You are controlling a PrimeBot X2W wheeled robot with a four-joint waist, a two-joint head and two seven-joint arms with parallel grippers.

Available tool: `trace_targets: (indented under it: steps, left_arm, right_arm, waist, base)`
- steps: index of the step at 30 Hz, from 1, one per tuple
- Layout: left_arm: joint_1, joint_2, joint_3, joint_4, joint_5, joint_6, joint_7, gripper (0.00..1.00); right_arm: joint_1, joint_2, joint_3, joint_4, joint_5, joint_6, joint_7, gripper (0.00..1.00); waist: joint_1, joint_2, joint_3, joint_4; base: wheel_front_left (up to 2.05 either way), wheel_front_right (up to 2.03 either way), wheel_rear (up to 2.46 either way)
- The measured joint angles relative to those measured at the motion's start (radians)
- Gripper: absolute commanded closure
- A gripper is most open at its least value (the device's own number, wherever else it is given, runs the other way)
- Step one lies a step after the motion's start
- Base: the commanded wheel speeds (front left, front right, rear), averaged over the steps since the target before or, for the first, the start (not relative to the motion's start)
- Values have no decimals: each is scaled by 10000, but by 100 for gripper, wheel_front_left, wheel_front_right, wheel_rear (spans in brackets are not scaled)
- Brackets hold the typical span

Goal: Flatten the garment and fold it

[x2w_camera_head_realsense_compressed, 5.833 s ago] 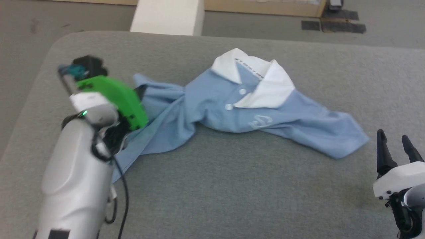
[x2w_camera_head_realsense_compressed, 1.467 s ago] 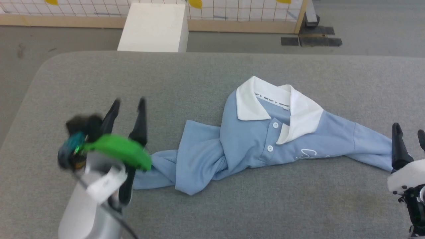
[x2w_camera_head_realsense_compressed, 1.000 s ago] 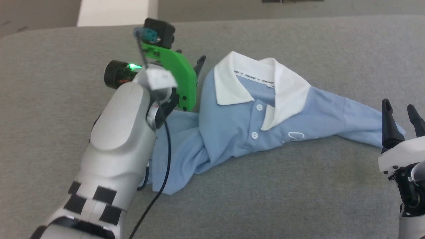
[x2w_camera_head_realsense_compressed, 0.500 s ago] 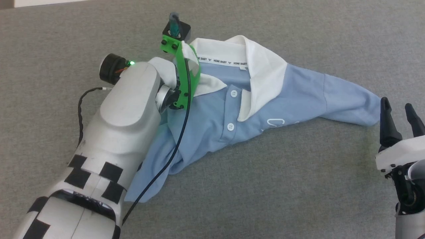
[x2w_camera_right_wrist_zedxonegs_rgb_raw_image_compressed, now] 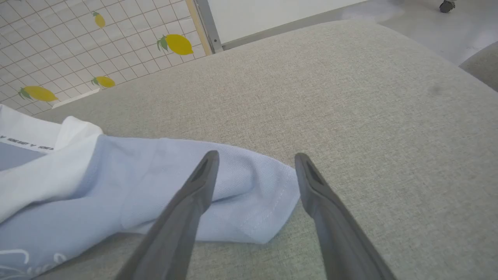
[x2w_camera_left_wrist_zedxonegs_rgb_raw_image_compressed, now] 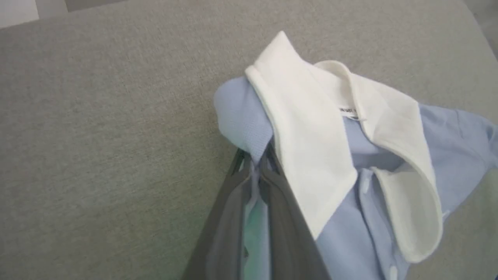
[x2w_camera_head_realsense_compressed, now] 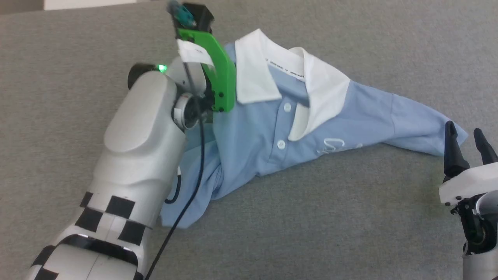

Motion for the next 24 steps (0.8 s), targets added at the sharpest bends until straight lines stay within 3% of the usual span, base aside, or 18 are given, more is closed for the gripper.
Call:
trace_targets:
  steps: [5,15,19,24]
  left_arm:
    - [426,322,688,-1461,-293,198,-658,100]
    - [3763,1705,1883,-3870,-792,1570,-238,100]
    - [5529,1755,2272,-4215,-1279,2015,-148,100]
    - [6855,1505,2368,-4322,-1624,2161,-138,100]
  right_arm:
    - [177,-33,13,77,-105,0,130,0]
    - [389,-38,211,150,-119,0,328,0]
    - [399,-33,291,157,-127,0,397,0]
    - [398,-25,385,136,-130,0,472,0]
  waist:
    - [0,0,-494,503]
    - [-1,0,-1352,1663]
    - [-1,0,-1605,2009]
    - [0,0,-1753,2230]
  base:
    - [0,0,0]
    - [0,0,0]
    - [0,0,0]
    - [0,0,0]
